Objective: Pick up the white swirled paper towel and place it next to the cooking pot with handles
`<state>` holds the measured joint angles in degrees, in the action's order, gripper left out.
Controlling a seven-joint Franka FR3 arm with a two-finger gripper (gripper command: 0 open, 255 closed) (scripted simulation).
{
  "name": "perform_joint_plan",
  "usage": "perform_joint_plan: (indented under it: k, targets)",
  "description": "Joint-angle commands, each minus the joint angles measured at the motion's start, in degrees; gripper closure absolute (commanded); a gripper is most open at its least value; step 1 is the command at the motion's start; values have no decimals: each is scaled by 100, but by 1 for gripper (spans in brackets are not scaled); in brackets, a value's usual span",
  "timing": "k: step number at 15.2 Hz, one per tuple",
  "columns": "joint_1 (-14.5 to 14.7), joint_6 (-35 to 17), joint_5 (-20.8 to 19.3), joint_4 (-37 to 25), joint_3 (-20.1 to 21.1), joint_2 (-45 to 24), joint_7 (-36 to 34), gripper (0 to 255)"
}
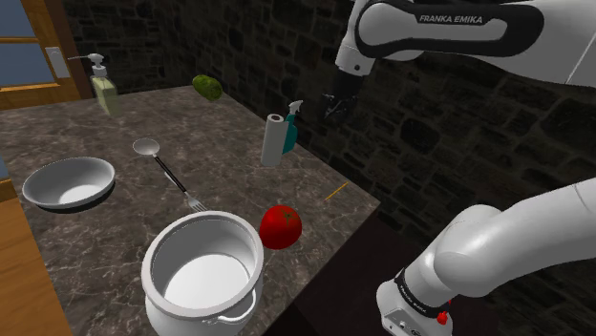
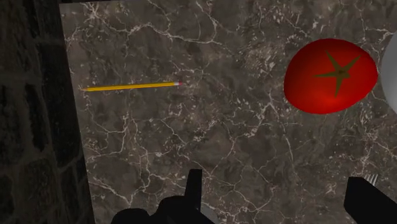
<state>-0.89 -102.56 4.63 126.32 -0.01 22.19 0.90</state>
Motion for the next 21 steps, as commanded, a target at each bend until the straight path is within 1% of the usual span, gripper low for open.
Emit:
perform_joint_plan:
  k: [1, 5, 9, 13, 17, 18, 21]
  targets:
    - [-17, -203, -25, -253, -18, -439, 36, 0]
    - [-28, -512, -60, -834, -24, -1304, 50, 0]
    - [-40, -709, -95, -1538, -32, -2180, 56, 0]
    - [-52, -788, -131, -2377, -42, -3074, 55, 0]
    - [-63, -739, -164, -3385, -56, -4007, 49, 0]
    - [-63, -736, -165, -3412, -56, -4031, 49, 0]
    - [-58, -949, -161, -3247, -53, -4078, 52, 0]
